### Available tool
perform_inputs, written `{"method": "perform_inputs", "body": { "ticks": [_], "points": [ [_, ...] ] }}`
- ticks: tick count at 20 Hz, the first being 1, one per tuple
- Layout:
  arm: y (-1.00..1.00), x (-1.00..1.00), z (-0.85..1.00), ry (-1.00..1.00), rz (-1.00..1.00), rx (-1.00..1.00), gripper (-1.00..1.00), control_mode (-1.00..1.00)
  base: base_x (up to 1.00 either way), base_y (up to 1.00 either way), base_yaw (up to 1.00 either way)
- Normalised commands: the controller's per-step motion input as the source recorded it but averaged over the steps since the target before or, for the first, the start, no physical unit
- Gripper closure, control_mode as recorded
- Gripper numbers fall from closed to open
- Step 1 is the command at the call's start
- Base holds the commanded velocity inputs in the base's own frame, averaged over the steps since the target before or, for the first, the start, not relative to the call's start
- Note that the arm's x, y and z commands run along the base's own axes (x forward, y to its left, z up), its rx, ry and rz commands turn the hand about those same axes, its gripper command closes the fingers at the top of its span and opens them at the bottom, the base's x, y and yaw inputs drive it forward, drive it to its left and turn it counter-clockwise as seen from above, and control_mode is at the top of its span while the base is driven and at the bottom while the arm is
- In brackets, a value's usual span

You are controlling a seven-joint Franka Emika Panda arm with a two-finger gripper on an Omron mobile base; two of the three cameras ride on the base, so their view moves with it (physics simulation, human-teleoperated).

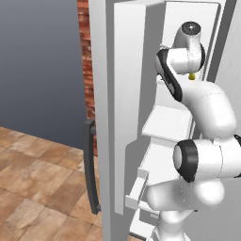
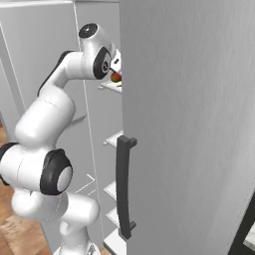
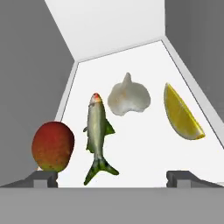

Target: Take the fish and garlic from the second highest rack and move them to the highest rack where the mango and lemon wedge are located, to maximize freezer space. Close the freezer door after rearranging.

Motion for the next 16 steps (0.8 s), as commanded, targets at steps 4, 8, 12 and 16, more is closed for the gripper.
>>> {"method": "perform_inputs", "body": {
  "ticks": [4, 8, 12, 16],
  "points": [
    [0.02, -1.0, 0.0, -0.19, 0.0, 0.0, -1.0, -1.0, 0.0, 0.0, 0.0],
    [0.04, -1.0, 0.17, -0.03, 0.01, 0.0, -1.0, -1.0, 0.0, 0.0, 0.0],
    [0.09, -1.0, 0.21, 0.0, 0.02, 0.0, -1.0, -1.0, 0.0, 0.0, 0.0],
    [0.13, -1.0, 0.08, 0.02, 0.06, 0.0, -1.0, -1.0, 0.0, 0.0, 0.0]
  ]
}}
